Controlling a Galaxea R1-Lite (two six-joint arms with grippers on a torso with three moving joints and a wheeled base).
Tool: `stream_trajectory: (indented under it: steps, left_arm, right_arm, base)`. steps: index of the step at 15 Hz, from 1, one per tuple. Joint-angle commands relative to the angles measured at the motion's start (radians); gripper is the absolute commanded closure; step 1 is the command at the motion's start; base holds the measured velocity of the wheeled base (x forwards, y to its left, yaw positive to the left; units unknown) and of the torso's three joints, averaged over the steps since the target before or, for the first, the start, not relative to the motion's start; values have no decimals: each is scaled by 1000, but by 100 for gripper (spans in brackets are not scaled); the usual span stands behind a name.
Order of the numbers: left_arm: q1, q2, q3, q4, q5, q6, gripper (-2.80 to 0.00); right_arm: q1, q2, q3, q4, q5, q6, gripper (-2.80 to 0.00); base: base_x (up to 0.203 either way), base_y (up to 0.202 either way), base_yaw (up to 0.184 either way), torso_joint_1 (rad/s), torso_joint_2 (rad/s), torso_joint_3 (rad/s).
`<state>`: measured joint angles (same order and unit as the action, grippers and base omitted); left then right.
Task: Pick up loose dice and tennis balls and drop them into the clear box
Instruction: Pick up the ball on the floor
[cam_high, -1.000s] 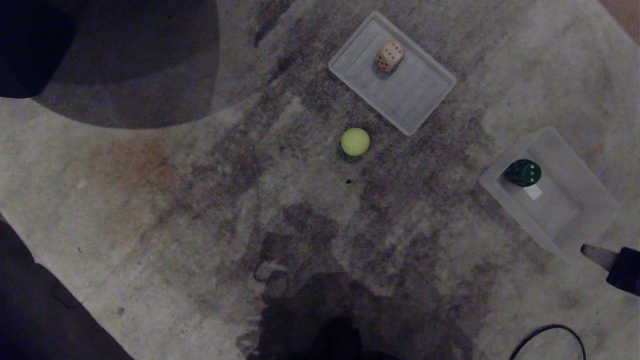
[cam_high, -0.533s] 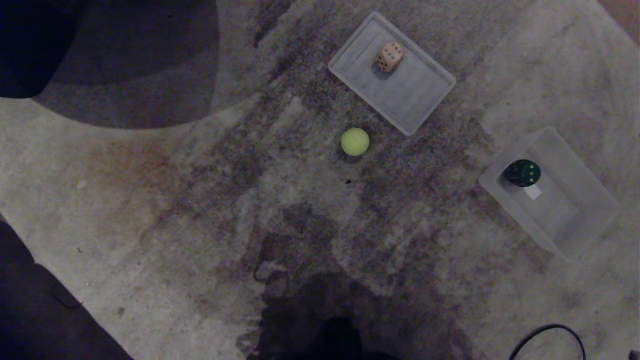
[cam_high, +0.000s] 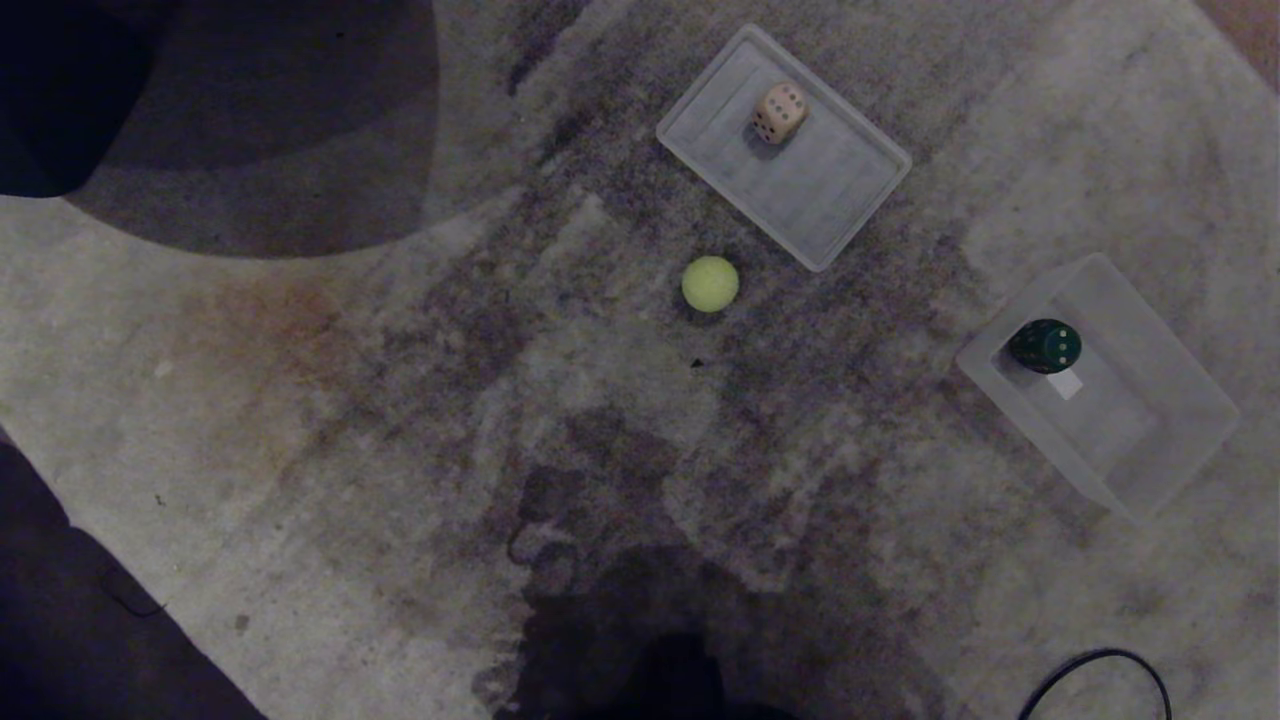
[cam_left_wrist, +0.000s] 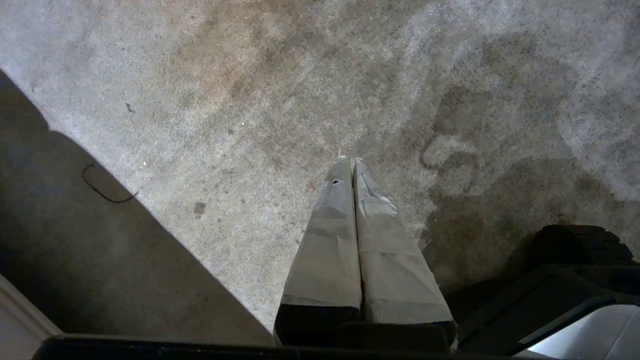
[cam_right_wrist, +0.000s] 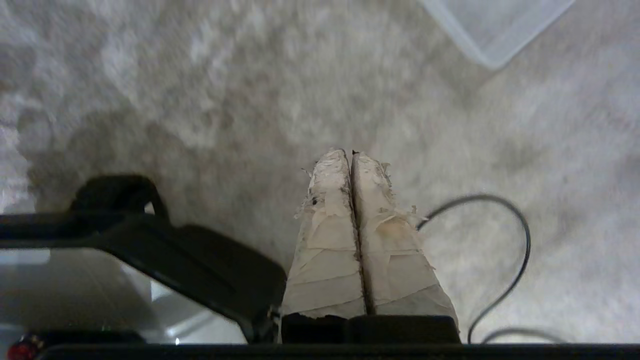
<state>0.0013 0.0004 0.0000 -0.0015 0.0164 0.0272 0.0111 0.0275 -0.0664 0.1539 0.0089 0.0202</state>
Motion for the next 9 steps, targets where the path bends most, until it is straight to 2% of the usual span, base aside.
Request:
stream_trajectory:
  steps: [1,9]
  left_arm:
    - [0,1,2,0,0,0,0]
    - [0,1,2,2,2,0,0]
  right_arm:
    - [1,-27,5,4,0,0,0]
    - [1,-28,5,3,2,4,0]
  base:
    - [0,0,0,0,0,0]
    - [0,0,0,0,0,0]
